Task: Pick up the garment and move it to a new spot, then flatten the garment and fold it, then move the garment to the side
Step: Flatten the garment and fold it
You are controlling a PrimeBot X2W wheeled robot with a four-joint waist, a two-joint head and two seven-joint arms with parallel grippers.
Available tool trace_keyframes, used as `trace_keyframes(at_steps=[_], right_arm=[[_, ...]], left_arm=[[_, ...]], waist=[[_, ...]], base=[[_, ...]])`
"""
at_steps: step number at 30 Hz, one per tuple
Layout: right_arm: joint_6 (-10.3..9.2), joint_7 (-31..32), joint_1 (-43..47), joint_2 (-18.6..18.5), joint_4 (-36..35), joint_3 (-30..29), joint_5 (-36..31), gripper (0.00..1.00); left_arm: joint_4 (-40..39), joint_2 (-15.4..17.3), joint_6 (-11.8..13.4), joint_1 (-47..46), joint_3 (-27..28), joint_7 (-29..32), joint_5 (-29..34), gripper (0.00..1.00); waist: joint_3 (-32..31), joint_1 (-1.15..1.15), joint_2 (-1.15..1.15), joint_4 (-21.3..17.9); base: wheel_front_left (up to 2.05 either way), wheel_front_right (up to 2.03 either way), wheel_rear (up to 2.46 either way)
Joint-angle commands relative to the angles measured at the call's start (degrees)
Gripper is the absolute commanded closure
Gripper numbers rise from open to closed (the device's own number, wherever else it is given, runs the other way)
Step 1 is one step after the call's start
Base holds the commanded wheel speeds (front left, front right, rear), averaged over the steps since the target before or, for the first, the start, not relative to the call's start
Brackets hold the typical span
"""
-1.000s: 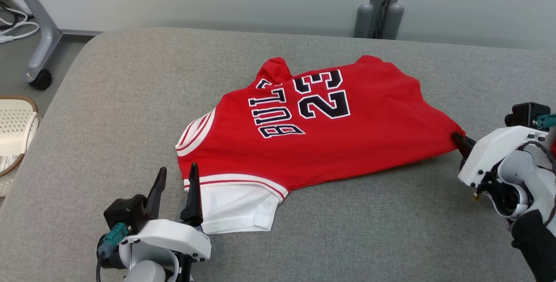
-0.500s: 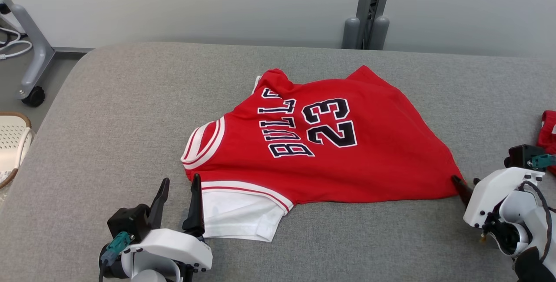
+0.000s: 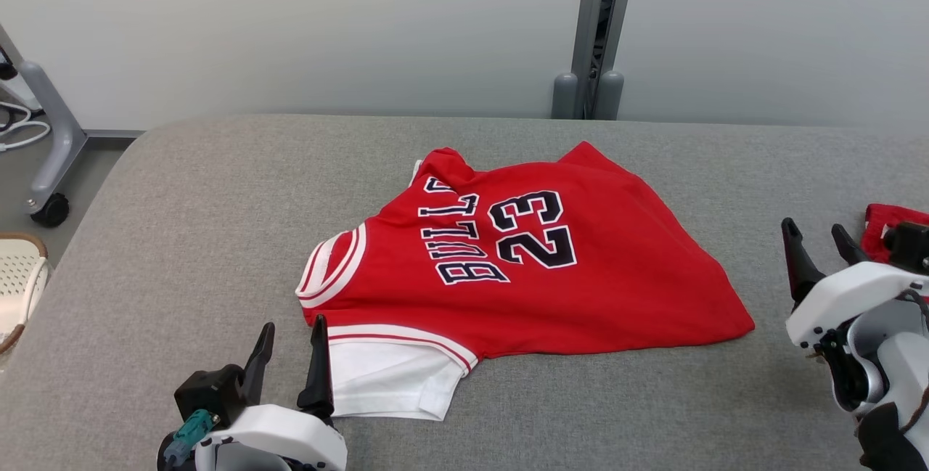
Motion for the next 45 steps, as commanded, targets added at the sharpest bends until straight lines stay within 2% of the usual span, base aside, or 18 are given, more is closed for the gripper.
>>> trace_keyframes(at_steps=[1, 6, 12, 16, 24, 33, 39, 45], right_arm=[[0.01, -1.6, 1.6, -0.2, -0.9, -0.7, -1.0, 0.0], [0.01, -5.6, 7.3, 1.3, -6.8, -4.1, -1.6, 0.0], [0.01, -6.6, 15.4, 3.3, -16.6, -5.5, -1.1, 0.0], [0.01, -6.6, 19.0, 4.4, -20.2, -7.1, -2.7, 0.0], [0.01, -4.6, 21.3, 6.4, -23.1, -10.2, -5.3, 0.0], [0.01, -2.6, 21.8, 8.1, -24.3, -12.1, -6.7, 0.0], [0.01, -2.1, 21.9, 8.6, -24.6, -12.6, -7.4, 0.0], [0.01, -1.7, 21.9, 8.8, -24.7, -13.5, -8.0, 0.0]], left_arm=[[-0.4, 0.3, -0.4, 0.4, 0.4, -0.2, 0.5, 0.0], [-1.3, 0.3, -0.1, 1.6, 1.2, -0.2, 0.8, 0.0], [-1.0, 0.3, 0.3, 3.0, 2.1, -0.2, -0.1, 0.0], [-0.8, 0.3, 0.3, 3.4, 1.9, -0.2, -0.2, 0.0], [0.8, 0.3, -0.4, 2.6, 0.7, -0.2, -0.6, 0.0], [7.8, 0.3, -1.5, 2.6, -3.9, -0.2, -5.9, 0.0], [12.0, 0.3, -0.9, 0.6, -6.1, -0.2, -8.4, 0.0], [14.1, 0.3, -2.8, -0.6, -6.7, -0.2, -19.6, 0.0]], waist=[[-0.4, 0.0, 0.0, -0.3], [-0.6, 0.0, 0.0, -0.8], [-0.2, 0.0, 0.0, -1.4], [0.3, 0.0, 0.0, -1.6], [0.6, 0.0, 0.0, -1.1], [1.1, 0.0, 0.0, -0.7], [1.6, 0.0, 0.0, -0.5], [2.1, 0.0, 0.0, -0.4]], base=[[0.0, 0.0, 0.0], [0.0, 0.0, 0.0], [0.0, 0.0, 0.0], [0.0, 0.0, 0.0], [0.0, 0.0, 0.0], [0.0, 0.0, 0.0], [0.0, 0.0, 0.0], [0.0, 0.0, 0.0]])
